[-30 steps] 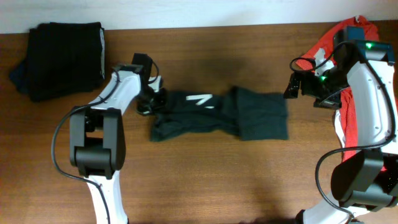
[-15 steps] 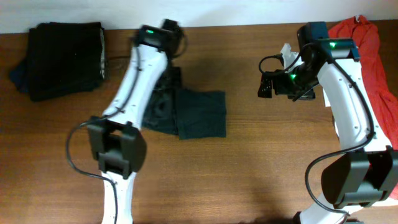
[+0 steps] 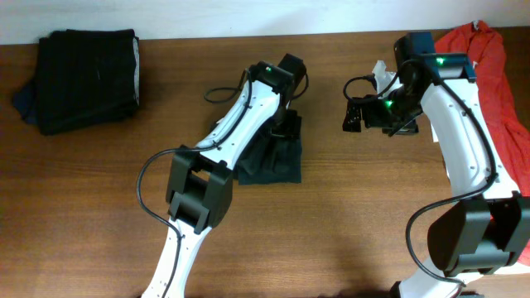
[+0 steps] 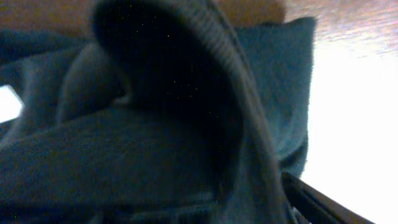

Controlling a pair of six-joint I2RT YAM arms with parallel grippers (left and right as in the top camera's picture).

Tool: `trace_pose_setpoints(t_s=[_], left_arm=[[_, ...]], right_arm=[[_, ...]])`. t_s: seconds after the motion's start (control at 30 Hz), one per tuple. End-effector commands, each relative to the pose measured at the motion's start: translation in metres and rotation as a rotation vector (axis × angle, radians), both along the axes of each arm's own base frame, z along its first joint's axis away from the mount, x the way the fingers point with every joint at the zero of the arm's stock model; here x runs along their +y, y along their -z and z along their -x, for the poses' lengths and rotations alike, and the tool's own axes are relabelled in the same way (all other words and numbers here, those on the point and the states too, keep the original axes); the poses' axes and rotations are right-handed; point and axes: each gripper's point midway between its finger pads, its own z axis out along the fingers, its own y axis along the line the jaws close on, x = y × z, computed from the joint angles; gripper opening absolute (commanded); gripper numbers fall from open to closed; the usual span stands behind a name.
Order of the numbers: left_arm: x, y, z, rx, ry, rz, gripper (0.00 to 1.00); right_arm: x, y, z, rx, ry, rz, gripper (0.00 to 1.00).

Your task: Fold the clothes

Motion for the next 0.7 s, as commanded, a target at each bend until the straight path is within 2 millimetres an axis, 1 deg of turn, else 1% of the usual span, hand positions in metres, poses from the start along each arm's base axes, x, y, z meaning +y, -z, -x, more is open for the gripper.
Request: trace_pose_setpoints(t_s=[0.0, 0.07, 0.1, 0.13, 0.2, 0.23, 0.3, 0.33, 0.37, 0.4, 0.43, 0.47, 0.5, 0.53, 0.57, 0.6, 0.63, 0.67], left_arm=[[-0.005, -0.064, -0.012, -0.096, 0.040, 0.054, 0.97], [-0.004, -0.122, -0.016, -0.193, 0.039, 0.109, 0.99], [0.010, -0.142, -0.017, -0.234, 0.022, 0.088, 0.99], [0.028, -0.151, -0.021, -0.256, -0.001, 0.048, 0.99], [0.058, -0.154, -0.035, -0.262, -0.056, 0.043, 0.99], [0.083, -0.153, -0.045, -0.260, -0.109, 0.036, 0.99], [0.140, -0.153, -0.064, -0.250, -0.238, 0.052, 0.99], [0.168, -0.153, -0.070, -0.235, -0.303, 0.089, 0.99], [0.194, -0.151, -0.074, -0.233, -0.357, 0.082, 0.99], [0.218, -0.146, -0.075, -0.217, -0.407, 0.069, 0.99], [0.238, -0.137, -0.074, -0.189, -0.446, 0.049, 0.99], [0.261, -0.117, -0.066, -0.114, -0.492, 0.024, 0.99], [0.271, -0.097, -0.057, -0.040, -0.516, 0.005, 0.99], [0.279, -0.075, -0.045, 0.043, -0.533, -0.014, 0.99], [0.283, -0.060, -0.039, 0.091, -0.541, -0.025, 0.99], [0.285, -0.046, -0.035, 0.120, -0.546, -0.031, 0.99], [0.284, -0.027, -0.028, 0.164, -0.546, -0.038, 0.99], [0.277, -0.011, -0.015, 0.234, -0.537, -0.034, 0.99]], right_arm=[[0.002, 0.004, -0.007, -0.027, -0.016, 0.002, 0.99], [0.002, 0.003, -0.010, -0.039, -0.016, 0.002, 0.99], [0.002, 0.003, -0.010, -0.040, -0.016, 0.002, 0.99], [0.003, 0.003, -0.010, -0.040, -0.016, 0.001, 0.99], [0.003, 0.003, -0.010, -0.039, -0.017, -0.002, 0.99], [0.003, 0.003, -0.010, -0.040, -0.017, -0.002, 0.99], [0.009, 0.002, -0.016, -0.066, -0.029, -0.016, 0.99], [0.021, -0.001, -0.021, -0.090, -0.052, -0.053, 0.99], [0.039, -0.003, -0.023, -0.113, -0.091, -0.069, 0.99], [0.062, -0.002, -0.024, -0.135, -0.146, -0.075, 0.99], [0.089, 0.000, -0.025, -0.150, -0.194, -0.083, 0.99], [0.118, 0.006, -0.027, -0.168, -0.209, -0.064, 0.99], [0.141, 0.015, -0.035, -0.205, -0.212, -0.020, 0.92], [0.161, 0.022, -0.041, -0.256, -0.229, 0.035, 0.85], [0.176, 0.024, -0.045, -0.297, -0.253, 0.051, 0.82], [0.191, 0.027, -0.050, -0.334, -0.263, 0.050, 0.75], [0.201, 0.032, -0.055, -0.359, -0.252, 0.063, 0.72], [0.204, 0.039, -0.065, -0.389, -0.209, 0.103, 0.72]])
